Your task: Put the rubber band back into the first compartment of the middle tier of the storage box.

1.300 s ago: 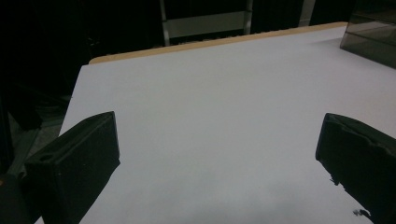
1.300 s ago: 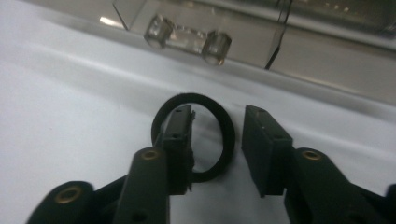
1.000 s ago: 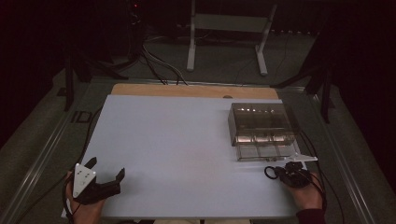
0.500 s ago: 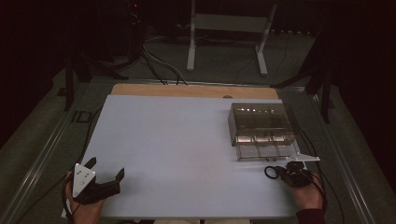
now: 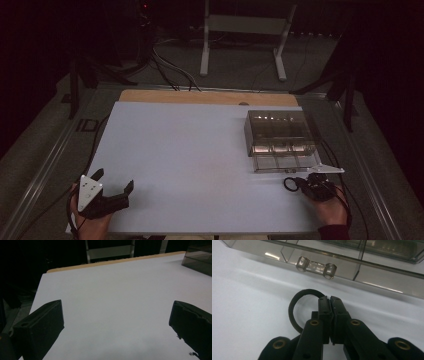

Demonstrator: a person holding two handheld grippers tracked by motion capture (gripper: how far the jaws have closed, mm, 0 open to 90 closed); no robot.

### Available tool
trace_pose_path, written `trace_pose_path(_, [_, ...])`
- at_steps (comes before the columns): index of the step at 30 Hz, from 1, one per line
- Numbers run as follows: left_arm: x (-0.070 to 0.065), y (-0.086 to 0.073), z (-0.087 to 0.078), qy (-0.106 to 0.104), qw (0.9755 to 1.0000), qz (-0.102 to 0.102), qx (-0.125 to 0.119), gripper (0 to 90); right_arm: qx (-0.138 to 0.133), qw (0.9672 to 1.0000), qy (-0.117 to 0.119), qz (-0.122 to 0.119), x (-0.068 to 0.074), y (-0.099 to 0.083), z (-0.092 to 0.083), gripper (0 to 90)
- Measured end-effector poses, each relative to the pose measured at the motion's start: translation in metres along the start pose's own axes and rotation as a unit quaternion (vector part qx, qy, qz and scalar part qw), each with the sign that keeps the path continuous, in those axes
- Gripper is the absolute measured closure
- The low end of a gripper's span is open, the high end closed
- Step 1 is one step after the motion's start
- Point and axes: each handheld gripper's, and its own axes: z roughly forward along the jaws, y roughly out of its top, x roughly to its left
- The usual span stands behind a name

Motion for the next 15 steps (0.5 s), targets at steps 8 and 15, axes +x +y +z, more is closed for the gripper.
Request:
trace_pose_path(8, [0.0,0.0,0.0,0.0,1.0,0.0,0.0,0.4,-0.004,1.0,0.001,-0.002,0.0016,0.0015,-0.0037,88.9])
trace_pose_path(15, [-0.0001,-0.0001,0.0001,-0.001,1.0,-0.001,0.0,0.4,-0.009,1.0,0.0,-0.004,0.0022,0.0033,-0.0081,88.9])
